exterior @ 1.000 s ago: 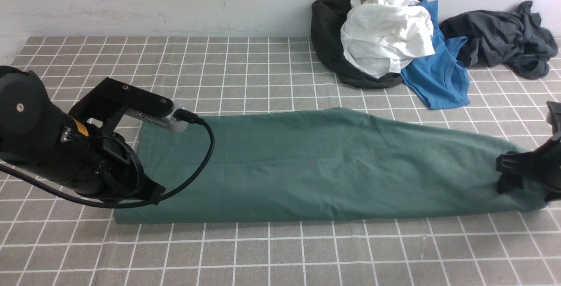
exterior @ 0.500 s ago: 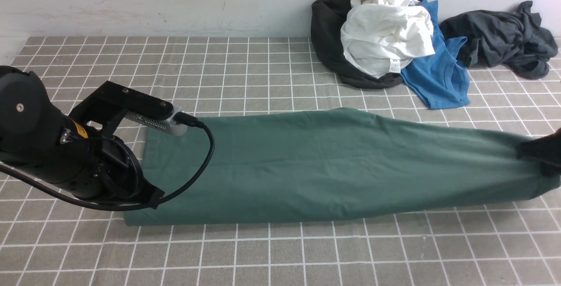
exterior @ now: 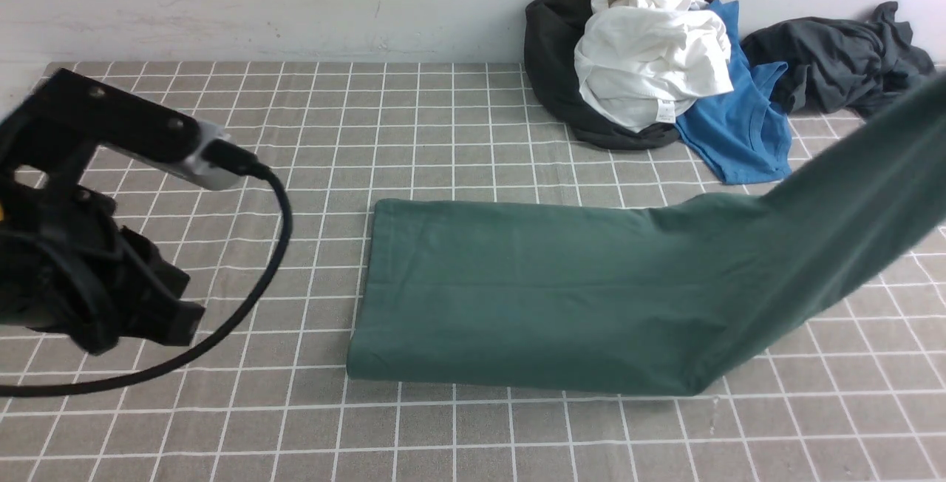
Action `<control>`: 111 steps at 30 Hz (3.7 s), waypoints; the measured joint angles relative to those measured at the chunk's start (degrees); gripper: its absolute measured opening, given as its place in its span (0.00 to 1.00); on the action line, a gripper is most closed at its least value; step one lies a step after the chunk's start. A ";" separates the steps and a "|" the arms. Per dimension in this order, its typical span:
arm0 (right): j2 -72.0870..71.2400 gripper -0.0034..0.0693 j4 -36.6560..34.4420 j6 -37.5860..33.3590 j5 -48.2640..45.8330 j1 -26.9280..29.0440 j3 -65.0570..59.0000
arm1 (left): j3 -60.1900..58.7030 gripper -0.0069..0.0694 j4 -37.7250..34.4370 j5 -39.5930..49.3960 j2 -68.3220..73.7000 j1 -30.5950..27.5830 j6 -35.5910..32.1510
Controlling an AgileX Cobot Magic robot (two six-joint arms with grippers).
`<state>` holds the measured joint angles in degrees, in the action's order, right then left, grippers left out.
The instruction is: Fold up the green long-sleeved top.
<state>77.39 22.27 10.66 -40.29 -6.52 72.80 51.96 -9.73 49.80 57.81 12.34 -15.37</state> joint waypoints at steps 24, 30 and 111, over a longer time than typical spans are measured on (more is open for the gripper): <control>44.64 0.31 -20.76 -7.35 -0.91 -38.98 27.56 | 0.00 0.08 0.26 13.00 -15.76 0.00 0.04; 41.89 0.71 -18.76 -10.15 -12.76 -38.98 36.31 | 0.00 0.08 0.83 13.02 -15.76 0.00 0.04; -45.76 0.03 -25.13 -12.79 -2.90 -34.53 -25.37 | -29.71 0.08 8.50 -6.62 -58.75 0.00 13.40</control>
<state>31.63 -2.86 -2.13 -43.19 -41.05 47.42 22.25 -1.23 43.18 -0.94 12.34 -1.97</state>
